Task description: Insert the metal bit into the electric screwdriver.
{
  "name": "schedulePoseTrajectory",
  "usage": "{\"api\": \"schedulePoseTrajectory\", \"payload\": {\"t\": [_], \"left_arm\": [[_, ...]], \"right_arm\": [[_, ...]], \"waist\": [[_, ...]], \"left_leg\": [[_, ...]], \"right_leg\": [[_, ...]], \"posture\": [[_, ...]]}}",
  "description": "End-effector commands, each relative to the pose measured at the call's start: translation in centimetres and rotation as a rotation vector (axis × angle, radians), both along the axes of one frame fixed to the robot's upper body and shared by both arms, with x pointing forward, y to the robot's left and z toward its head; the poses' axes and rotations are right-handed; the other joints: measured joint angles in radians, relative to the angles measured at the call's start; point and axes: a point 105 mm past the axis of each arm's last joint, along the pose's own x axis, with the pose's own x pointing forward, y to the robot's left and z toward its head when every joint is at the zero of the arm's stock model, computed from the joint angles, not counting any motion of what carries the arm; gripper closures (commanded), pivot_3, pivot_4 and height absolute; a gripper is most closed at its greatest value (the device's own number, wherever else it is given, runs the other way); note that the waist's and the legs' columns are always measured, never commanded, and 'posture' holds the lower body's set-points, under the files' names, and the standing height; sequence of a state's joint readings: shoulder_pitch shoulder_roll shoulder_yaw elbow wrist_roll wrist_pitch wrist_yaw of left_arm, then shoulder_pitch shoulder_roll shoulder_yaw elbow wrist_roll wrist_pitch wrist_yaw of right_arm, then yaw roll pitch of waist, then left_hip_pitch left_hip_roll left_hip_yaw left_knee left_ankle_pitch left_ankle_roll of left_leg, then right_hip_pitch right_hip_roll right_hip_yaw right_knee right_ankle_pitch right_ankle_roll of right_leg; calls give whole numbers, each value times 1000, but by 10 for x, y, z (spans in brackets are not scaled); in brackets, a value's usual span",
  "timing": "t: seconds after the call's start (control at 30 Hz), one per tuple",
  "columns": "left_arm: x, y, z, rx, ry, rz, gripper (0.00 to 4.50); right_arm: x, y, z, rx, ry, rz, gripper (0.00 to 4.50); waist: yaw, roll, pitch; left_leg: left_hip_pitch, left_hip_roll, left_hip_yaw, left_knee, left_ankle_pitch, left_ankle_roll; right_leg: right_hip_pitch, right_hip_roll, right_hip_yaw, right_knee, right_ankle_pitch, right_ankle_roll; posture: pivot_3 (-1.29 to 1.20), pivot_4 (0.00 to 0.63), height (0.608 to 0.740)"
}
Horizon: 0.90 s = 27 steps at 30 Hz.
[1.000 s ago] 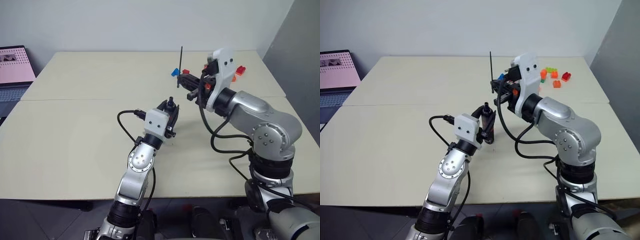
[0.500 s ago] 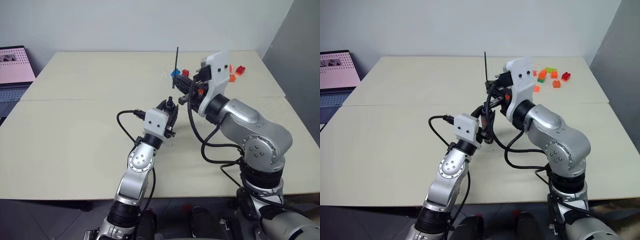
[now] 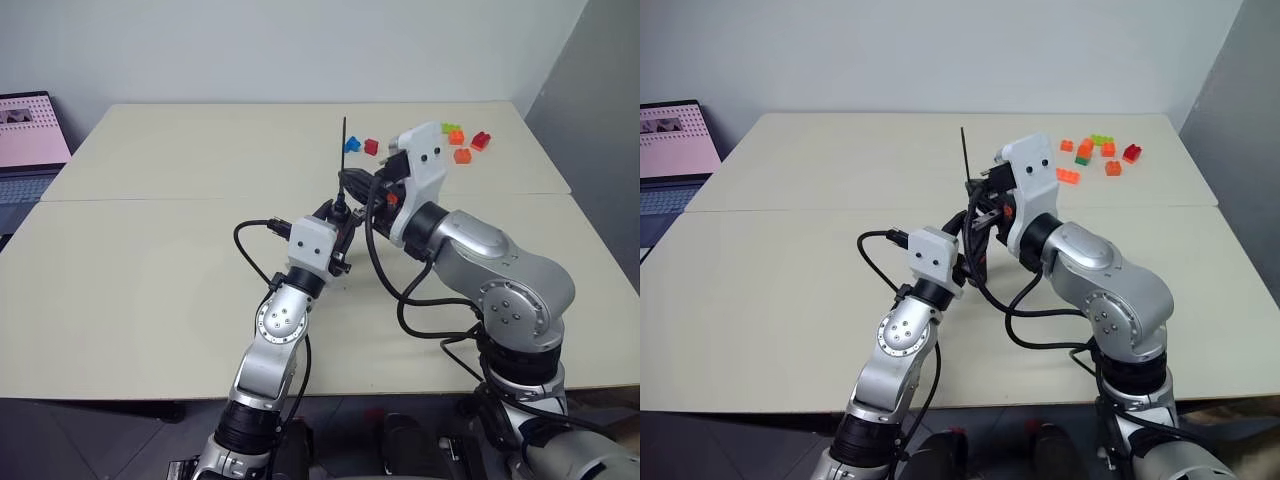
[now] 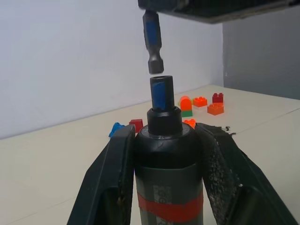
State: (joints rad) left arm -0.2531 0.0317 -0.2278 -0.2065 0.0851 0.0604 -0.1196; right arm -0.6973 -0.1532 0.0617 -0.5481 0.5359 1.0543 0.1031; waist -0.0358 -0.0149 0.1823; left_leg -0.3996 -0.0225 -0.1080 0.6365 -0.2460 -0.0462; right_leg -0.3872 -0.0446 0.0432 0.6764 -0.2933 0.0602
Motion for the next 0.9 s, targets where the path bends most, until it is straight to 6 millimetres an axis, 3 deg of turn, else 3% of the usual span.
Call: {"api": "schedulePoseTrajectory", "payload": {"t": [0.03, 0.9], "left_arm": [[3, 11, 2, 10, -6, 51, 2864], [3, 9, 1, 15, -5, 41, 2864]], "right_arm": [[-6, -2, 9, 8, -55, 2, 4500], [-10, -1, 14, 26, -57, 3, 4500]], "waist": [[0, 0, 0], [0, 0, 0]], "left_leg": [[0, 0, 0, 0, 0, 0], [0, 0, 0, 0, 0, 0]], "right_leg": [[0, 0, 0, 0, 0, 0], [0, 0, 0, 0, 0, 0]], "posture": [[0, 150, 740], [0, 150, 740]]}}
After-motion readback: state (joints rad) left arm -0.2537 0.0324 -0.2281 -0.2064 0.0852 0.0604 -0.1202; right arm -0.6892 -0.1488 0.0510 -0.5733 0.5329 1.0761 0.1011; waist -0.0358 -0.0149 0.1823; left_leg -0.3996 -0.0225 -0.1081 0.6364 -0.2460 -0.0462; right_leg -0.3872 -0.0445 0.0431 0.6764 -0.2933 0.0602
